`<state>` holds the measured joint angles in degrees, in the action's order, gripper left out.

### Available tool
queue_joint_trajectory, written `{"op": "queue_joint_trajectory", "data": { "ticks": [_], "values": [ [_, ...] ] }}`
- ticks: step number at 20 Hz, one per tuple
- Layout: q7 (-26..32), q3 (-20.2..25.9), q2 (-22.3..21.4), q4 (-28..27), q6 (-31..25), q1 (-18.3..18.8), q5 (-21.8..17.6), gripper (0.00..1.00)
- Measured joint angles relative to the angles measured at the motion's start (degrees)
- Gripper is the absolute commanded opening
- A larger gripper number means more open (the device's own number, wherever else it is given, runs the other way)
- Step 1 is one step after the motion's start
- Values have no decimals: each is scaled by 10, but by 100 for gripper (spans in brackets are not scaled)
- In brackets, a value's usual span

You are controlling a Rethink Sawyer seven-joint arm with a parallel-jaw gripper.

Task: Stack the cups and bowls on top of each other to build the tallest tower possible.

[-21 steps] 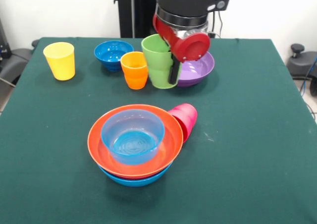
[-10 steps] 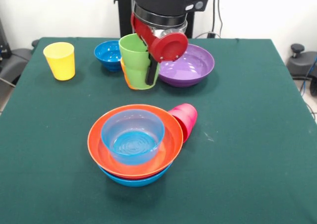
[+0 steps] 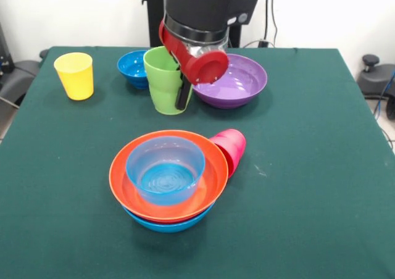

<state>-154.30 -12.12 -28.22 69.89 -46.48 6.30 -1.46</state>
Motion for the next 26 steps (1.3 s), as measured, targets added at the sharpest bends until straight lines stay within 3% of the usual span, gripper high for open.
{"op": "queue_joint_trajectory", "data": {
  "ticks": [26],
  "values": [
    [0,9,57,-15,51,-1,-28,0]
  ]
}}
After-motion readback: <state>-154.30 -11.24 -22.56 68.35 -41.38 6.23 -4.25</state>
